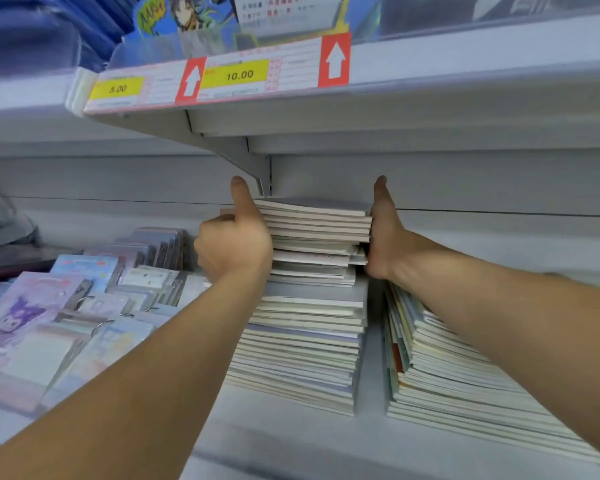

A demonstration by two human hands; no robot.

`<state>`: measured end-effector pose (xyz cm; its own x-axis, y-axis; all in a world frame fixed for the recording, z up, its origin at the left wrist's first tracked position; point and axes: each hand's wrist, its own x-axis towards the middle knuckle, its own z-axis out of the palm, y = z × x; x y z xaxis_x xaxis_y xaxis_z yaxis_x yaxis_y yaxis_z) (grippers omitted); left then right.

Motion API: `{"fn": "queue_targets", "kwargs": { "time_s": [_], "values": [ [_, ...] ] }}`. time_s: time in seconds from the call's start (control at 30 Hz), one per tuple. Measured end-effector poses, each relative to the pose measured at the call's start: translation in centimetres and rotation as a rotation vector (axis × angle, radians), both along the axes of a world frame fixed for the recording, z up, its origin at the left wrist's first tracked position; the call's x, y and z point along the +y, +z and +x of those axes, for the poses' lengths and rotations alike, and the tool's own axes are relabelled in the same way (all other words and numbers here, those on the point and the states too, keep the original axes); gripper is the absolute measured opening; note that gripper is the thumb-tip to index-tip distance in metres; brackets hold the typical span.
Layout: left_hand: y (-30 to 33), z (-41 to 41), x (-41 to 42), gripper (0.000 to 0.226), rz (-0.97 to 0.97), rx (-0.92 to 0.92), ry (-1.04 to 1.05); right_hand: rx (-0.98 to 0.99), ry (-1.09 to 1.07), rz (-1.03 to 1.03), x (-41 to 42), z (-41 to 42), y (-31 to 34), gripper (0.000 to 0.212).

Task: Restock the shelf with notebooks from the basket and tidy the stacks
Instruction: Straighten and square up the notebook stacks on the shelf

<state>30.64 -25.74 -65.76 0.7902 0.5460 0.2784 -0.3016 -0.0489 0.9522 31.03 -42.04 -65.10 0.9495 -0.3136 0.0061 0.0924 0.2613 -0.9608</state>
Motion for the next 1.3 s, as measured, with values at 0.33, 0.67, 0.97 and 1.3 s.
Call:
{"fn": "queue_targets", "kwargs": {
  "time_s": [0.33,0.67,0.97,1.3],
  "values": [
    [0.9,1.1,-0.2,0.069,-0.107,0.135,-0.046,-0.056,0.022,0.058,-0.6,0.5,-1.0,0.088],
    [0.7,2.9,0.3,0.075,-0.142,0.176,-0.203,-0.086,0.070,0.121,-1.3,0.9,-1.2,0.098],
    [1.8,4.7,4.6,0.088,-0.016,0.346,-0.942,-0.166,0.070,-0.046,-1.5,1.8,-1.9,0.096],
    [1.6,8.6,3.2,0.073,0.080,0.201,-0.993,-0.227,-0.132,-0.065,-1.1,4.5,-2.7,0.127]
  ]
}}
